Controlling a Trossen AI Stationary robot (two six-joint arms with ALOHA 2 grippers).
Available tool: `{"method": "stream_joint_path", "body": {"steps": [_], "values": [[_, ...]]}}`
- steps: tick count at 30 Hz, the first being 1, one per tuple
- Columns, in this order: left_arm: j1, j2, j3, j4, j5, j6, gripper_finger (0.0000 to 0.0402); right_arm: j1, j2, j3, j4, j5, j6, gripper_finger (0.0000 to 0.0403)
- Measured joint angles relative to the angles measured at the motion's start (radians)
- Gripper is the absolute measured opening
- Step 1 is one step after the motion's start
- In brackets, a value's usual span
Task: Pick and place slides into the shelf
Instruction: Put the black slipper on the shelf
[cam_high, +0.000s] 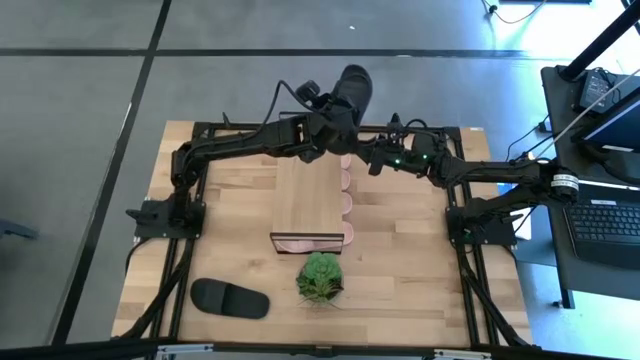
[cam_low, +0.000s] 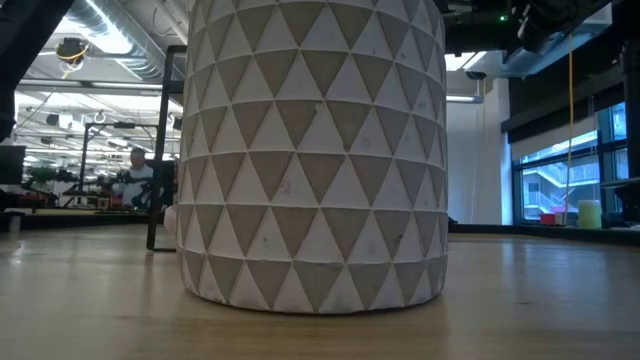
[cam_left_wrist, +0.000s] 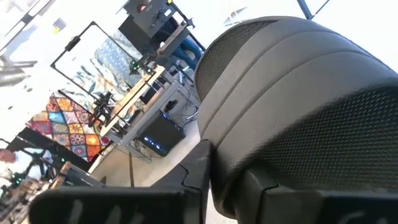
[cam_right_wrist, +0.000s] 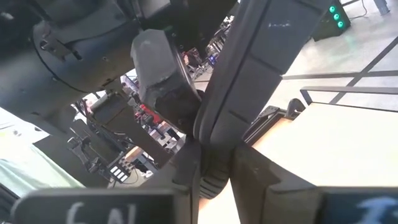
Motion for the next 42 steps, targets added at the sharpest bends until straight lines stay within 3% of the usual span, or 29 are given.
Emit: {"method": "stream_joint_path", "body": {"steps": [7, 18, 25, 32, 35, 38, 42], "values": [[-0.006, 0.0, 0.0, -0.008, -0.01, -0.016, 0.0078, 0.0, 0.0, 0.001, -0.006, -0.002, -0.002, 0.0065], [-0.045, -0.005, 0.0, -0.02, -0.021, -0.027, 0.0187, 0.001, -0.005, 0.002, -0.01, -0.027, -0.003, 0.0064], [-0.098, -0.014, -0.002, -0.081, -0.139, 0.014, 0.0194, -0.014, -0.014, 0.003, -0.004, -0.055, -0.002, 0.0064], [-0.118, -0.091, -0.003, -0.19, -0.162, -0.032, 0.0195, -0.029, -0.018, 0.007, -0.006, -0.069, 0.002, 0.0064], [-0.122, -0.147, -0.002, -0.317, -0.077, -0.157, 0.0195, -0.051, -0.018, 0.007, -0.014, -0.138, 0.006, 0.0064], [-0.105, -0.217, -0.002, -0.495, 0.122, -0.356, 0.0195, -0.085, -0.018, 0.013, -0.04, -0.233, 0.007, 0.0064], [-0.066, -0.288, -0.005, -0.672, 0.312, -0.537, 0.0195, -0.143, -0.016, 0.116, -0.268, -0.368, -0.044, 0.0064]]}}
